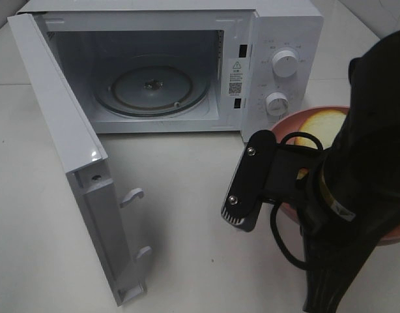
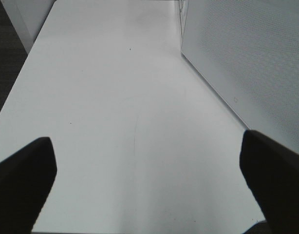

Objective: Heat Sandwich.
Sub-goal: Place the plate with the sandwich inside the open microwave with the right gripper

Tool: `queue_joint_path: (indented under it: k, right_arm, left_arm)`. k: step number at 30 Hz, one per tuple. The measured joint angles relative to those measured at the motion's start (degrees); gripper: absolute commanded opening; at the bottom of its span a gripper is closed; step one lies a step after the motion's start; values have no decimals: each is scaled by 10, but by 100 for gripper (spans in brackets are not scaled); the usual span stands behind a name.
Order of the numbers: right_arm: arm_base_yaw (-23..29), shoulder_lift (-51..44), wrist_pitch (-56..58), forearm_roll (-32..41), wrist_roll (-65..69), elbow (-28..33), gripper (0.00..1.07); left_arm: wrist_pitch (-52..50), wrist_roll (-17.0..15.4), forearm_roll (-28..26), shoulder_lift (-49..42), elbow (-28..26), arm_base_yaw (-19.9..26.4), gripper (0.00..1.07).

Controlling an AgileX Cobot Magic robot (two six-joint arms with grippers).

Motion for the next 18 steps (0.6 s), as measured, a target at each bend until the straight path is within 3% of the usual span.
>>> queue_joint_path:
  k: [18]
  right_arm:
    - [18, 0, -31, 8, -190, 0, 0]
  left_arm:
    - [0, 0, 0, 0, 0, 0, 98]
